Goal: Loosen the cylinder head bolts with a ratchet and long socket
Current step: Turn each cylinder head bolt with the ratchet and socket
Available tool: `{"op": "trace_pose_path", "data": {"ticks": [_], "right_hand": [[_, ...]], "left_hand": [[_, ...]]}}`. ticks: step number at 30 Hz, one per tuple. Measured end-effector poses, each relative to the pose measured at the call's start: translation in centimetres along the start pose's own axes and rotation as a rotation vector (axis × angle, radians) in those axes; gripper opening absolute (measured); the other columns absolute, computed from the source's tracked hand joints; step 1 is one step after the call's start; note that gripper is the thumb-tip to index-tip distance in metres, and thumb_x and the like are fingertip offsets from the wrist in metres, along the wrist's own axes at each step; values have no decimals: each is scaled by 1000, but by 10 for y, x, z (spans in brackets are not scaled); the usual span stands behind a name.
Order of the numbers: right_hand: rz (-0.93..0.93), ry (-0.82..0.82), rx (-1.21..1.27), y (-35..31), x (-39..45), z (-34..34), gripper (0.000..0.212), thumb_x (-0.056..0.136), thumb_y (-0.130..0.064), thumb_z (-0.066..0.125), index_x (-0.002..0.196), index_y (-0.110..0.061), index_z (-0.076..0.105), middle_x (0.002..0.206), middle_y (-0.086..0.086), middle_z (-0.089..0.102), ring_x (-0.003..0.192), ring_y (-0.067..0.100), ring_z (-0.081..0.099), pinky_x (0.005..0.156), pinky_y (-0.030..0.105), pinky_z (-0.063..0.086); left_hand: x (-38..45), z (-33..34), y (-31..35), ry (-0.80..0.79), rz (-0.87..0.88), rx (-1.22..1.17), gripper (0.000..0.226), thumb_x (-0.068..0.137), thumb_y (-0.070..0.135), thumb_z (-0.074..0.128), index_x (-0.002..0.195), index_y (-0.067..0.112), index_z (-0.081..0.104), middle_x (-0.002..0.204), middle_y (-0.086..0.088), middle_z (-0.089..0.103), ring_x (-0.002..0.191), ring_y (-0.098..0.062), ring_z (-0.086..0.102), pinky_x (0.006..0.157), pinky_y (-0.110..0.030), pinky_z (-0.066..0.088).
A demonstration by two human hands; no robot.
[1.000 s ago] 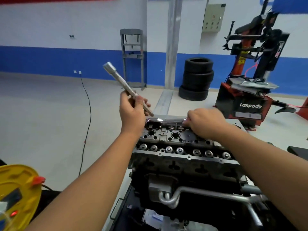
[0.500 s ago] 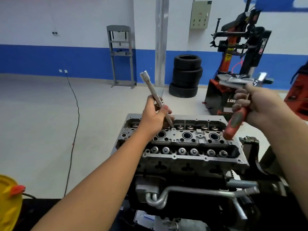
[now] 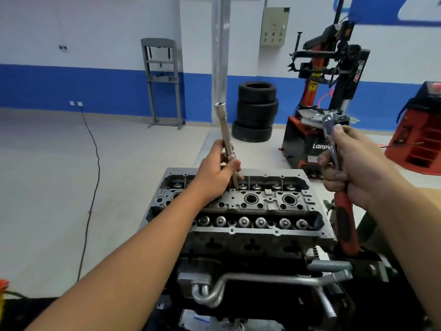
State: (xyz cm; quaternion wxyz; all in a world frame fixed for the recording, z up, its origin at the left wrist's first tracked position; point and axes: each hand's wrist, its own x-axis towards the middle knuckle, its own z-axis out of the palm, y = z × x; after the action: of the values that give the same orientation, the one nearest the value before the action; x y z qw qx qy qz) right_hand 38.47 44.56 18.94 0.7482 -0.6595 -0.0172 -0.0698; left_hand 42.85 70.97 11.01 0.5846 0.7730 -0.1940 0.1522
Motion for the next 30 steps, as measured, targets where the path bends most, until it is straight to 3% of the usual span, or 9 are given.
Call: {"op": "trace_pose_path", "data": {"ticks": [5, 10, 16, 21, 24, 27, 30], "right_hand": [[-7, -6, -56, 9, 1, 8, 16, 102, -37, 63, 92, -25, 61, 59, 12, 55, 35, 14, 30, 43, 21, 30], [8, 41, -108, 18, 8, 15, 9, 99, -22, 69, 94, -18, 62, 55, 8, 53, 35, 14, 33, 40, 21, 30], [-11, 55, -125, 18, 13, 34, 5, 102, -17, 62, 106, -17, 60, 69, 11, 59, 43, 14, 37, 41, 24, 33], [-281, -24, -273, -6, 8, 59, 17, 103, -19, 63, 103, -33, 53, 73, 8, 71, 46, 14, 45, 46, 28, 41], [-521, -51, -532, -21, 5, 76, 26, 99, -18, 68, 97, -39, 54, 78, 2, 72, 60, 7, 63, 63, 28, 45], [-701, -19, -812, -29, 1, 92, 25, 98, -22, 68, 116, -37, 59, 83, -9, 66, 74, 15, 62, 67, 31, 46], [-788, -11, -1100, -36, -2, 99, 35, 101, -29, 63, 134, -35, 50, 92, 0, 65, 81, 33, 61, 72, 44, 52]], "left_hand": [[-3, 5, -8, 84, 48, 75, 24, 108, 16, 54, 111, 37, 43, 96, -8, 63, 78, -20, 76, 82, -50, 64], [-1, 6, -13, 50, 91, 177, 31, 105, 17, 61, 116, 41, 44, 93, -3, 66, 77, -13, 76, 77, -41, 65], [1, 6, -13, 13, 60, 101, 27, 105, 11, 59, 110, 36, 49, 96, -11, 71, 82, -17, 78, 81, -53, 64], [-1, 2, -12, 20, 47, 56, 37, 101, 9, 66, 99, 43, 52, 95, -13, 71, 81, -18, 78, 80, -46, 65], [-1, 2, -14, 29, 47, 54, 39, 98, 9, 70, 96, 43, 52, 91, -11, 71, 82, -18, 78, 80, -39, 65], [-3, 3, -15, 12, 46, 58, 39, 98, 10, 71, 95, 44, 52, 88, -5, 69, 84, -16, 78, 79, -33, 63], [-5, 3, -14, -1, 46, 63, 38, 98, 11, 71, 96, 44, 53, 88, -4, 69, 86, -12, 78, 78, -30, 62]]}}
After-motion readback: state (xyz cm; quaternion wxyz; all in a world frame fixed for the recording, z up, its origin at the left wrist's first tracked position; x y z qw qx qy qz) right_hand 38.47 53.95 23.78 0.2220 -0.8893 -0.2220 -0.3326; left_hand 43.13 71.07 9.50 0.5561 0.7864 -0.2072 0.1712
